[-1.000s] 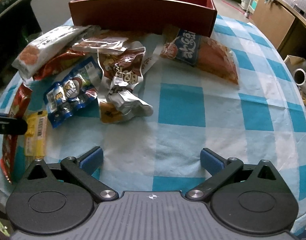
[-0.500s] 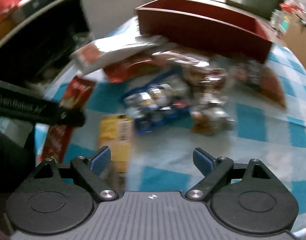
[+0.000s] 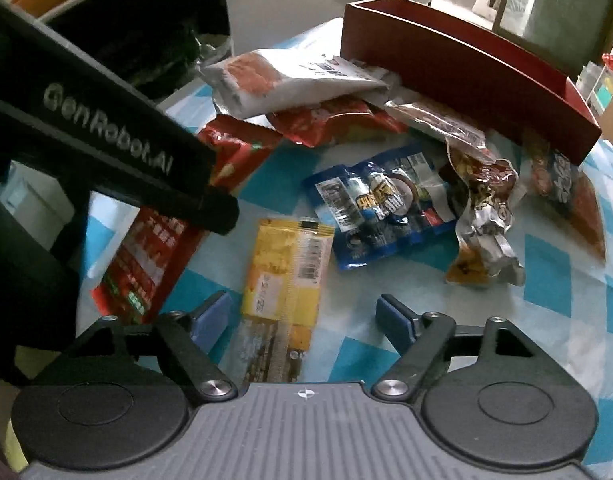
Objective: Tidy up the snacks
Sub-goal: 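Grasp the yellow snack stick with the right tool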
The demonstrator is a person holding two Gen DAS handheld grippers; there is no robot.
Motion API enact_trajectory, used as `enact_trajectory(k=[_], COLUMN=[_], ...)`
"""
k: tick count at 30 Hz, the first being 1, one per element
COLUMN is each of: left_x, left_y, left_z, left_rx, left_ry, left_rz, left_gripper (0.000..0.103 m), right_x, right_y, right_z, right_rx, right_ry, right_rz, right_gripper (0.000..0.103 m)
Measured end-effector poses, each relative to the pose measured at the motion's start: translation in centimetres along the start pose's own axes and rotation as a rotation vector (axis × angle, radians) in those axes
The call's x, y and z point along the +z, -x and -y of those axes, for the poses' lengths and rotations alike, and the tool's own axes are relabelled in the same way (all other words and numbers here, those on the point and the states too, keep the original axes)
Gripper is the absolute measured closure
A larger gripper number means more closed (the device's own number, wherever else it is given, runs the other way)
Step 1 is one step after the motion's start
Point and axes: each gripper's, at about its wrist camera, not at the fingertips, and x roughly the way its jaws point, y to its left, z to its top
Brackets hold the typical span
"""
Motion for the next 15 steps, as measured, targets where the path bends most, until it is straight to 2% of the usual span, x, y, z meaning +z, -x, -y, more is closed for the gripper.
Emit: enact_trajectory(k=[2,4,7,15], left_x=[0.0,-0.1,-0.1,-0.5], left_y=[0.1,0.1,0.1,0.4], left_z=[-0.1,-0.1,0.4,2.8], left_rx=[-0.001,-0.002,-0.007,-0.027], left_ry=[0.004,0.002,-0.016,-0.100], left_rz=[0.000,-0.002,-0.009,0.005], left_gripper=[0.060,0.060,0.060,0.060], right_x=[0.2,0.0,-0.1,-0.9], right_y=[-0.1,0.2,0.7,2.9], right_z=[0.0,0.5,1.9,5.1], right_rx=[0.008,0.015,0.041,0.049], right_ry=[0.009,0.014,-0.001,-0.102], right_rz=[-0.002,-0.005,-0.023,-0.016], right_gripper=[0.026,0.039,0.051,0.054])
